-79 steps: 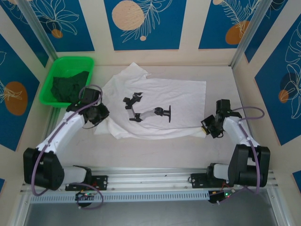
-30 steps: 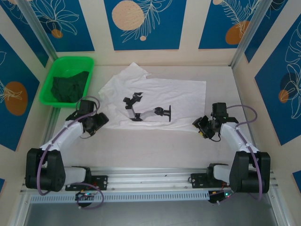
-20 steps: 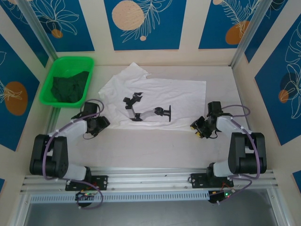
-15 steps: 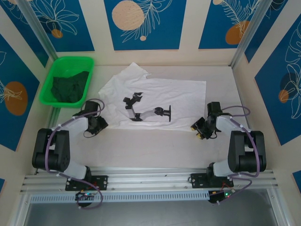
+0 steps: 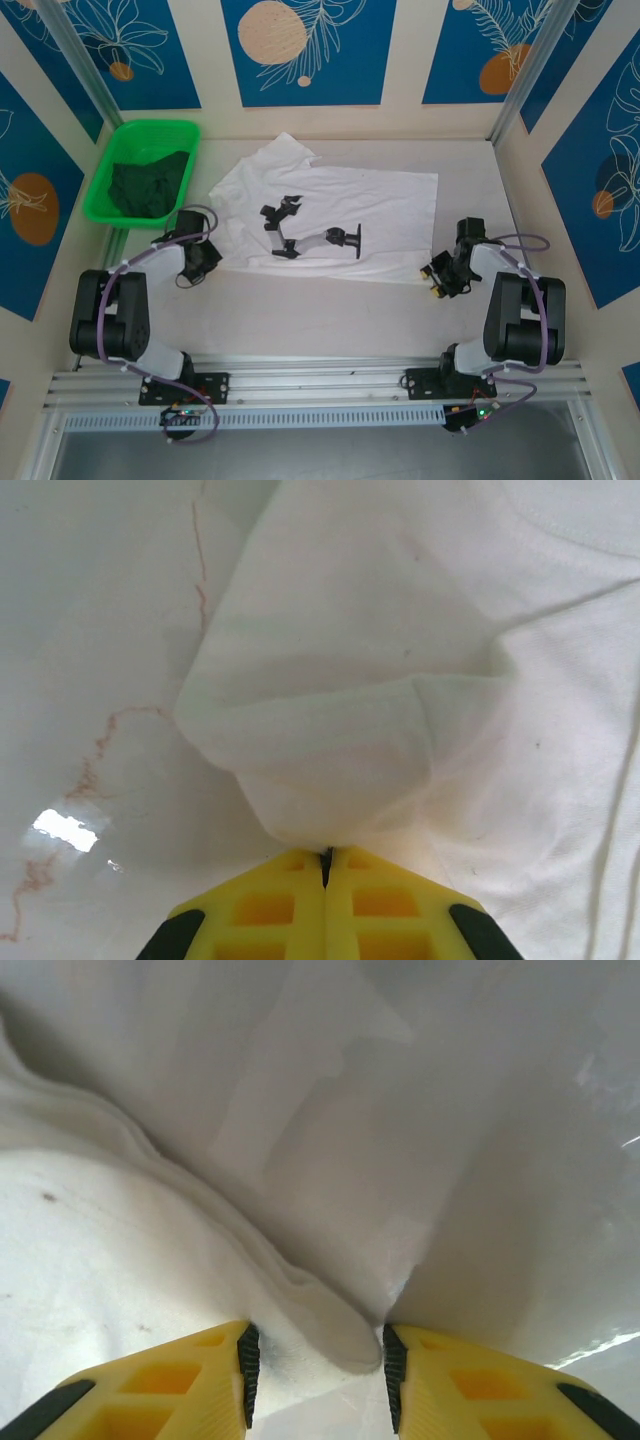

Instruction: Fold and stack the t-shirts

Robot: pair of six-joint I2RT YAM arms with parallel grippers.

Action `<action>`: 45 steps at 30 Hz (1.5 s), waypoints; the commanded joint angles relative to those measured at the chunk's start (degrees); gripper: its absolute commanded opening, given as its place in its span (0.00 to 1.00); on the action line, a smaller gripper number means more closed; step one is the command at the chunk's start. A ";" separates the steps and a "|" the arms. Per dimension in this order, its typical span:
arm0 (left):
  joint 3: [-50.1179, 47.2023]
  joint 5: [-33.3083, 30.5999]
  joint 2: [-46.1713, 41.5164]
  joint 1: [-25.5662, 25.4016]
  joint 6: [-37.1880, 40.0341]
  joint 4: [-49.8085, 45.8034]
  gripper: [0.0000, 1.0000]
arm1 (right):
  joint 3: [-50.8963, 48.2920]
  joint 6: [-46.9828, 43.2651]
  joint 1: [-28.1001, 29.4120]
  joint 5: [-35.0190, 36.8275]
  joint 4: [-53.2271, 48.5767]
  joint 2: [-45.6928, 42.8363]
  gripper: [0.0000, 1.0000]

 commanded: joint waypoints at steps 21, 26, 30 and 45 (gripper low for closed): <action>-2.12 1.23 -4.05 1.73 -0.57 1.67 0.46 | -3.78 -0.79 5.68 7.69 -6.14 -14.21 0.51; -1.76 4.37 -2.37 1.68 -0.92 3.93 0.47 | -2.17 1.02 8.86 9.70 -7.37 -11.69 0.51; -1.35 4.78 -1.47 1.69 -0.75 4.40 0.49 | -1.47 0.61 9.86 8.67 -5.12 -9.49 0.49; -1.55 4.14 0.58 1.72 -1.10 5.87 0.04 | 2.41 -4.92 9.24 11.17 -1.93 1.33 0.04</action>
